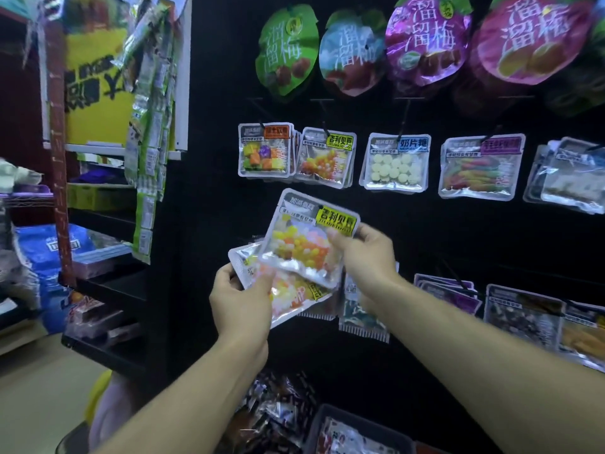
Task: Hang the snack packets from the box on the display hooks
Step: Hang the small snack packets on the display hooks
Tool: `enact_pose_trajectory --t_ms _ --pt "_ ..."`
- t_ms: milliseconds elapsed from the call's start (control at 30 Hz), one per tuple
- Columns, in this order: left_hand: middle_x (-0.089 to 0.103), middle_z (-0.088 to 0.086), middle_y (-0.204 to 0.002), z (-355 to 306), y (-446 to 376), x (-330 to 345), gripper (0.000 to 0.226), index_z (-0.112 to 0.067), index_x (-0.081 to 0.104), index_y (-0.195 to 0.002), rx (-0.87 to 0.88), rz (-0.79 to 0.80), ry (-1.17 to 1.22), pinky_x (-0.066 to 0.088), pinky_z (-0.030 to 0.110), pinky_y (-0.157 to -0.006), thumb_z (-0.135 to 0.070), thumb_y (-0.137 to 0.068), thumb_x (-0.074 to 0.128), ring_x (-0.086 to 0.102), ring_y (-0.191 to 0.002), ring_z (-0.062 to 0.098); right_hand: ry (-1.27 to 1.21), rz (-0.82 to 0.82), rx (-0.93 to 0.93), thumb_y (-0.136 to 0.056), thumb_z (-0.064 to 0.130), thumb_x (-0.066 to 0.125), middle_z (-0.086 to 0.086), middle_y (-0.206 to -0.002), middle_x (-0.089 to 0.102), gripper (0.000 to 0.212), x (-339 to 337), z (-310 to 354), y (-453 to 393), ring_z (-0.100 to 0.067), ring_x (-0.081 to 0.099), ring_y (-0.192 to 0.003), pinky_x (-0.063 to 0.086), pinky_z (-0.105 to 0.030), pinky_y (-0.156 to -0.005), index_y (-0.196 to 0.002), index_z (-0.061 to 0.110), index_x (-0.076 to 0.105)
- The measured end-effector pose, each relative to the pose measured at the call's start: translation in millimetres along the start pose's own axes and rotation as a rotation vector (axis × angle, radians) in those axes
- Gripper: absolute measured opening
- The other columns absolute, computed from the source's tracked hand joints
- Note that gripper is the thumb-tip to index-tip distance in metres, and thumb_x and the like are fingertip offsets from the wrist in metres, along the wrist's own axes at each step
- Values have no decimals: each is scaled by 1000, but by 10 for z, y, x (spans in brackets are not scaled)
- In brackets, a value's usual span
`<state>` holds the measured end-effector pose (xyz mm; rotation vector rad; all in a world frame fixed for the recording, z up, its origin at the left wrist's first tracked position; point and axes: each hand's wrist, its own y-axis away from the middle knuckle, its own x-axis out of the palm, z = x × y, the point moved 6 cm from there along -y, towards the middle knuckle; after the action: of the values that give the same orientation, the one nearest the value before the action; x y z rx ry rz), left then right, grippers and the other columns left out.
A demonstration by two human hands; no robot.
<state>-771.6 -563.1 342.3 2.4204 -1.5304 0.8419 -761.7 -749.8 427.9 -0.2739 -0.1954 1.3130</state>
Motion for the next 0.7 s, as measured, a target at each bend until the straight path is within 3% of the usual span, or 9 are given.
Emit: enact_pose_trajectory --t_ms 33,100,167,267,367,433,567,633,700 --pt "78 1 -98 21 -36 -15 25 -25 65 -105 3 -3 -12 65 44 -83 -9 -93 80 78 -90 23 21 -33 -29 -101 22 69 -9 -105 78 12 12 105 -142 -21 76 -97 57 -19 -60 -107 13 73" --pt "79 0 -98 53 -99 -37 24 -26 64 -104 10 5 -26 65 42 -80 -9 -94 79 79 -87 21 45 -84 -89 -102 27 68 -13 -121 74 26 84 297 -435 -27 71 -112 60 -41 -94 -122 10 70" --pt "80 -2 -96 74 -143 -34 24 -27 64 -105 21 31 -39 65 41 -77 -9 -95 78 80 -84 19 46 -137 -133 -102 29 68 -9 -128 71 40 167 456 -726 -25 68 -114 46 -46 -116 -135 7 65" --pt "81 -4 -90 45 -178 35 23 -26 65 -105 40 87 -54 65 39 -71 -11 -94 79 81 -78 15 36 -204 -195 -103 27 67 -2 -92 70 21 285 745 -1129 -16 63 -85 51 -35 -89 -112 8 73" --pt "81 -7 -86 -45 -202 113 21 -25 64 -105 68 144 -75 65 39 -69 -14 -94 78 81 -77 15 6 -292 -234 -102 28 65 0 -73 53 22 332 981 -1380 -20 43 -67 37 -30 -62 -85 14 64" --pt "81 -7 -87 -94 -211 135 21 -25 64 -105 80 167 -77 65 40 -68 -14 -95 77 82 -78 18 14 -338 -220 -102 29 65 -1 -80 55 23 322 1041 -1495 -23 42 -71 33 -31 -62 -82 20 58" --pt "82 -5 -91 -133 -217 119 22 -23 65 -107 77 185 -72 66 45 -73 -11 -94 77 82 -80 21 7 -371 -173 -100 25 65 -5 -116 68 8 273 1079 -1603 -22 53 -76 38 -26 -58 -107 25 61" --pt "82 -4 -91 -125 -218 103 21 -21 66 -107 69 190 -71 66 44 -72 -9 -94 77 82 -79 21 24 -352 -155 -99 20 62 -3 -105 63 7 282 1071 -1637 -17 48 -63 34 -23 -50 -103 25 60" --pt "82 -3 -90 -99 -215 93 22 -19 66 -108 46 195 -56 66 42 -69 -8 -93 77 82 -77 21 29 -345 -144 -97 13 60 -1 -84 51 21 314 1069 -1645 -20 38 -56 36 -23 -55 -82 24 50"
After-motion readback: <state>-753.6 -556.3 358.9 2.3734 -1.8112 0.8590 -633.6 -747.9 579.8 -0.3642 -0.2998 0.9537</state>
